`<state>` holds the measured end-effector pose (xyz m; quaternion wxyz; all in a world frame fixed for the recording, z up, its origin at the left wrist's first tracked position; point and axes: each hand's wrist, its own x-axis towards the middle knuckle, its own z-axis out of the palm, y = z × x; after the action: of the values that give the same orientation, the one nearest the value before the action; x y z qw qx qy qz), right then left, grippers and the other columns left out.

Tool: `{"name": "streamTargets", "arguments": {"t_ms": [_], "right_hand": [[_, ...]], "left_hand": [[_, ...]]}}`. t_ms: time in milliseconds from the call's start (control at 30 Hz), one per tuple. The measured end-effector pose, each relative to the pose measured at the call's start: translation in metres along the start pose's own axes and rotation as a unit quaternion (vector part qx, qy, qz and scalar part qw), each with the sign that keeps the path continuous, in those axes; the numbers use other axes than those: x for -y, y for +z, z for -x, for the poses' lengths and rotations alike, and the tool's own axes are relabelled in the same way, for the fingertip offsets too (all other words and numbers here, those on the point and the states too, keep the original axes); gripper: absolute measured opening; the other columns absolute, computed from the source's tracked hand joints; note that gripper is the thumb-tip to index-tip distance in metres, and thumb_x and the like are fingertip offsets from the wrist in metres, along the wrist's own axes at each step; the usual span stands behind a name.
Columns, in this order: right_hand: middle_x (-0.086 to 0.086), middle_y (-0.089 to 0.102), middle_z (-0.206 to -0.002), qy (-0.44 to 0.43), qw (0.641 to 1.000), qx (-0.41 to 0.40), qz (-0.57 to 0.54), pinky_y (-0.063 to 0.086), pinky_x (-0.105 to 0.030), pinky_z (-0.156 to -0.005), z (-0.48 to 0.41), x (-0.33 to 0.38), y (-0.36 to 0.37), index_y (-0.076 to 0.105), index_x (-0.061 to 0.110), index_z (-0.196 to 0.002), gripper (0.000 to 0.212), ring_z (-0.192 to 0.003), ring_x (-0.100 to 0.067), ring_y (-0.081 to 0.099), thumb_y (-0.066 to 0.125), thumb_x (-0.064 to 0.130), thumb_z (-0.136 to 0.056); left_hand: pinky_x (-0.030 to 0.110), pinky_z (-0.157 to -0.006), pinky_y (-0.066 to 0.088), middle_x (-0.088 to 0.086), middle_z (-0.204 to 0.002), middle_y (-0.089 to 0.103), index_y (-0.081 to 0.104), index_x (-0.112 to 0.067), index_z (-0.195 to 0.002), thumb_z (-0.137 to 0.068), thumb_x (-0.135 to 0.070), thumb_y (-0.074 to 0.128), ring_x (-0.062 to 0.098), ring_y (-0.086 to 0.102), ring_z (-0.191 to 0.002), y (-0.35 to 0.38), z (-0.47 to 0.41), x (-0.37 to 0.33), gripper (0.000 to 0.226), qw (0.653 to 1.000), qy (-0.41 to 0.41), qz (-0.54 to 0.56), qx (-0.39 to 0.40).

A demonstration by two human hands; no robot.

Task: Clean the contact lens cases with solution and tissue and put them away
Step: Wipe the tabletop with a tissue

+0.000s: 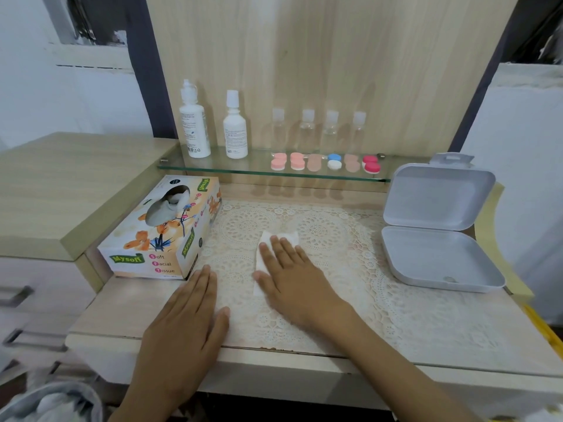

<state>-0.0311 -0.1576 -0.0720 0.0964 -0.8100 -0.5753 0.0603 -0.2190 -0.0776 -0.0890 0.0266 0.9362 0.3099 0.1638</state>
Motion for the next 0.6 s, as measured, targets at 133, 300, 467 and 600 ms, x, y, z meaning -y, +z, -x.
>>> {"name": "streamTargets", "arguments": {"t_ms": [133, 300, 467, 600], "right_hand": [[0.002, -0.013, -0.159, -0.032, 0.999, -0.004, -0.002, -0.012, -0.028, -0.117, 0.032, 0.002, -0.001, -0.006, 0.020, -0.152, 0.060, -0.144, -0.008, -0.018, 0.008, 0.047, -0.101], [0.005, -0.016, -0.158, -0.029, 0.999, -0.008, 0.011, -0.015, -0.023, -0.115, 0.060, -0.003, -0.001, -0.009, 0.021, -0.151, 0.059, -0.142, -0.004, -0.020, 0.006, 0.046, -0.099], [0.008, -0.018, -0.157, -0.009, 1.000, -0.017, 0.016, -0.015, -0.024, -0.115, 0.076, -0.013, 0.001, -0.011, 0.023, -0.150, 0.061, -0.141, -0.001, -0.023, 0.001, 0.052, -0.098], [0.011, -0.017, -0.157, -0.004, 1.000, -0.026, 0.010, -0.015, -0.025, -0.114, 0.084, -0.022, 0.001, -0.011, 0.026, -0.150, 0.071, -0.140, 0.001, -0.022, -0.013, 0.056, -0.086]], "left_hand": [[0.015, -0.108, 0.011, 0.004, -0.144, 0.040, 0.041, -0.006, -0.139, -0.094, -0.045, 0.025, 0.011, 0.036, -0.132, 0.003, 0.000, 0.002, 0.062, 1.000, -0.001, 0.004, -0.007], [0.016, -0.108, 0.009, -0.001, -0.148, 0.032, 0.035, -0.011, -0.142, -0.094, -0.049, 0.019, 0.009, 0.030, -0.136, 0.005, -0.001, 0.003, 0.064, 1.000, 0.000, 0.009, -0.018], [0.008, -0.109, 0.000, -0.002, -0.148, 0.033, 0.036, -0.011, -0.142, -0.094, -0.051, 0.017, 0.008, 0.030, -0.136, 0.001, 0.001, 0.001, 0.065, 0.999, -0.003, 0.032, 0.001], [0.006, -0.108, -0.004, -0.005, -0.149, 0.028, 0.032, -0.014, -0.144, -0.093, -0.056, 0.012, 0.004, 0.025, -0.137, 0.002, 0.001, 0.001, 0.069, 0.999, -0.003, 0.053, -0.013]]}}
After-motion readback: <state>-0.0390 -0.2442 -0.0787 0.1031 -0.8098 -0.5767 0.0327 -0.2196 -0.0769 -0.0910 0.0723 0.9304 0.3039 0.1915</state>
